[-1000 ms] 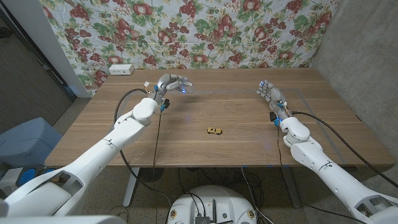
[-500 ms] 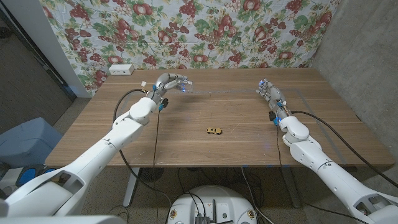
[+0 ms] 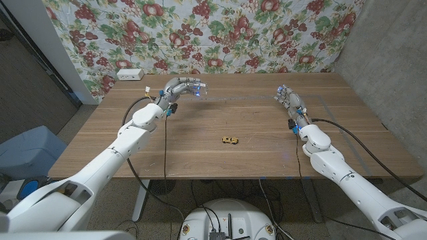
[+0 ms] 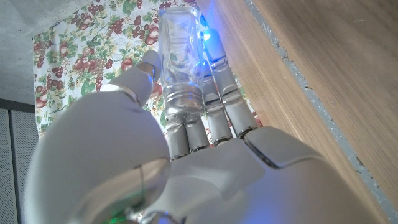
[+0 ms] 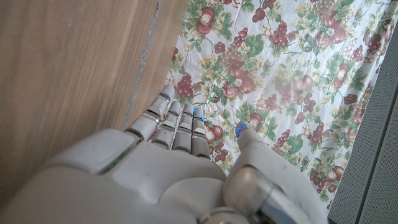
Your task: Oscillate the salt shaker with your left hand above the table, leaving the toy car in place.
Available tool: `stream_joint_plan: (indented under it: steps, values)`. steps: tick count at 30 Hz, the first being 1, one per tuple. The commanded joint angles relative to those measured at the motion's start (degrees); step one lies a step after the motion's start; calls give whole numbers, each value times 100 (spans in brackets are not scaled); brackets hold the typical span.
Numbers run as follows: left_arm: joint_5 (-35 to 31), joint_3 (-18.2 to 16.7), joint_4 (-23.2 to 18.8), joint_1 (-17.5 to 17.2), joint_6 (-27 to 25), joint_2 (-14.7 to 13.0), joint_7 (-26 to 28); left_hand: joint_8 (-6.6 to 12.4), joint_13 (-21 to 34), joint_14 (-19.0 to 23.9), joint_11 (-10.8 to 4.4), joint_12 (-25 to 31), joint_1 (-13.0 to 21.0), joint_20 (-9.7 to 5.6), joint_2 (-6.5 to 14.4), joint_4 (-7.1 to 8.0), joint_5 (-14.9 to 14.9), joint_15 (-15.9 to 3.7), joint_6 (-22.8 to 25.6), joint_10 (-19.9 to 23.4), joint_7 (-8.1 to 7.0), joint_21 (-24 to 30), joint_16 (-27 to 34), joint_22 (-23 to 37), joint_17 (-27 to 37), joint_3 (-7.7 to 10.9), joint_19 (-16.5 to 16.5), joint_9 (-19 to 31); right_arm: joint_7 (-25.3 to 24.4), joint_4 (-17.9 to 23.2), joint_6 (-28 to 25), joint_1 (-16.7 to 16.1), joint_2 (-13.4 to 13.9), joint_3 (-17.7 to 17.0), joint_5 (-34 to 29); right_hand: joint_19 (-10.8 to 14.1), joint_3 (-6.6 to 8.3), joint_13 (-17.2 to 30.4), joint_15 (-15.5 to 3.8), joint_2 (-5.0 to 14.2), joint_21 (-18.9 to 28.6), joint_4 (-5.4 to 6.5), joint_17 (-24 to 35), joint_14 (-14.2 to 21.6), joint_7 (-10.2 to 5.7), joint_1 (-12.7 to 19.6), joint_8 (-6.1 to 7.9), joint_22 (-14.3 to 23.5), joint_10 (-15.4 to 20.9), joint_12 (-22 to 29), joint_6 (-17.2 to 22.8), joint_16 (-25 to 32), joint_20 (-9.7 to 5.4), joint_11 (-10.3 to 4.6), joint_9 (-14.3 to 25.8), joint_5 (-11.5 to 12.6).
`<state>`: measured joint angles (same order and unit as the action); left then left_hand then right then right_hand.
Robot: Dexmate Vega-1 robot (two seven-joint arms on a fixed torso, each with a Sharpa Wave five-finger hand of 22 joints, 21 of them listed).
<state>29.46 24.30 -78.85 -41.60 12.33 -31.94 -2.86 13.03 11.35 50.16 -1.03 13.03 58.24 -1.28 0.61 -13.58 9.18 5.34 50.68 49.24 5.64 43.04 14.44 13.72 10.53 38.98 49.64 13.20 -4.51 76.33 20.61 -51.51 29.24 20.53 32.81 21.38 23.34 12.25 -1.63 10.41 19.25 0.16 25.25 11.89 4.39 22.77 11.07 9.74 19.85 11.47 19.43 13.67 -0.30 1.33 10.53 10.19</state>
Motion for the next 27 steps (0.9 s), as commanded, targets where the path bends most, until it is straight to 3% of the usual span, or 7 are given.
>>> stream_joint_plan:
  steps: [1, 18, 27]
  values:
    - [-24, -59, -156, -79, 107, -110, 120, -27, 14, 1506, -8, -6, 1000, -978, 965, 361, 42, -1902, 43, 45, 4, 50, 19, 28, 32, 340, 412, 21, -18, 10, 3, -2, -10, 3, -6, 22, 40, 16, -4, 0, -41, 9, -7, 24, -7, 14, 19, 13, 45, 41, 57, 54, 2, -15, 20, 1]
    - [-15, -231, -419, -306, 188, -214, 383, -49, 28, 1643, -3, 43, 1011, -1003, 977, 375, 46, -1899, 60, 254, 10, 210, 18, 51, 36, 313, 406, 44, -56, 131, -16, -87, 24, -13, -2, 42, 51, 15, -10, -3, -81, -1, -11, 17, -9, -10, 18, 14, 40, 39, 55, 55, 4, -17, 20, -1]
    - [-42, -114, -660, -213, -306, -479, 165, -46, 38, 1719, -5, 53, 1011, -1013, 982, 385, 45, -1898, 72, 317, -6, 287, 27, 64, 42, 298, 398, 73, -91, 217, 39, -187, 57, -32, -31, 53, 59, 15, -7, -7, -103, -12, -16, 16, -1, -18, 17, 15, 35, 37, 54, 56, 6, -24, 20, -2]
